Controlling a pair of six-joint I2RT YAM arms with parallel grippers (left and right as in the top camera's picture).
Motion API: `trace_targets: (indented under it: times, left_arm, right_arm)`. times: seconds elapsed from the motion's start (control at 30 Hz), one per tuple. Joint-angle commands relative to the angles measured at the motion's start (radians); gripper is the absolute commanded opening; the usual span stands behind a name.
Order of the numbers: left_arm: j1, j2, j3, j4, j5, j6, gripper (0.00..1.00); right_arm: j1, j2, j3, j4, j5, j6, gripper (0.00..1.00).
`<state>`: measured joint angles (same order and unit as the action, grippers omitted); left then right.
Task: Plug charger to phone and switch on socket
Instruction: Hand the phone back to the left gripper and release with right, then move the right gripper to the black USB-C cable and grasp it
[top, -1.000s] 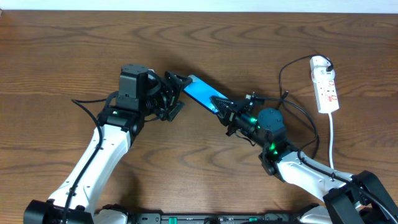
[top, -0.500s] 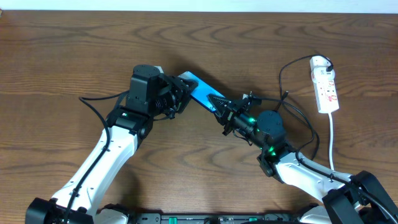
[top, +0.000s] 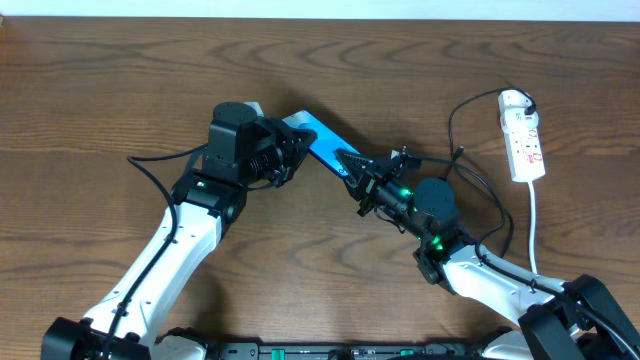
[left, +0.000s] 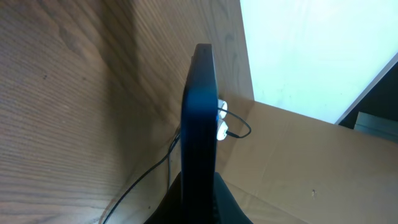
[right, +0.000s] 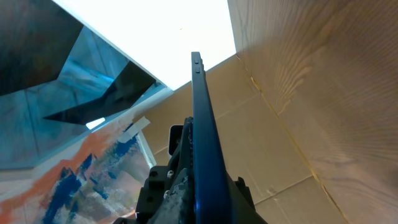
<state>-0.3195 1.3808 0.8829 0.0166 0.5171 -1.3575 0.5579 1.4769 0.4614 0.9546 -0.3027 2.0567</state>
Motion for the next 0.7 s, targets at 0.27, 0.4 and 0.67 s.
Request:
trace_targets:
  times: [0.27, 0.4, 0.67]
  left_arm:
    - [0.035, 0.0, 0.003, -0.087, -0.058, 0.137, 0.07]
    - [0.127, 0.0, 0.003, -0.267, -0.05, 0.215, 0.07]
    - [0.178, 0.0, 0.003, -0.271, 0.045, 0.322, 0.07]
  right_arm:
    - [0.003, -0.004, 0.015, -0.031, -0.048, -0.3, 0.54]
    - [-0.037, -0.004, 0.015, -0.076, -0.047, -0.584, 0.78]
    - [-0.218, -0.021, 0.015, -0.311, -0.023, -1.09, 0.99]
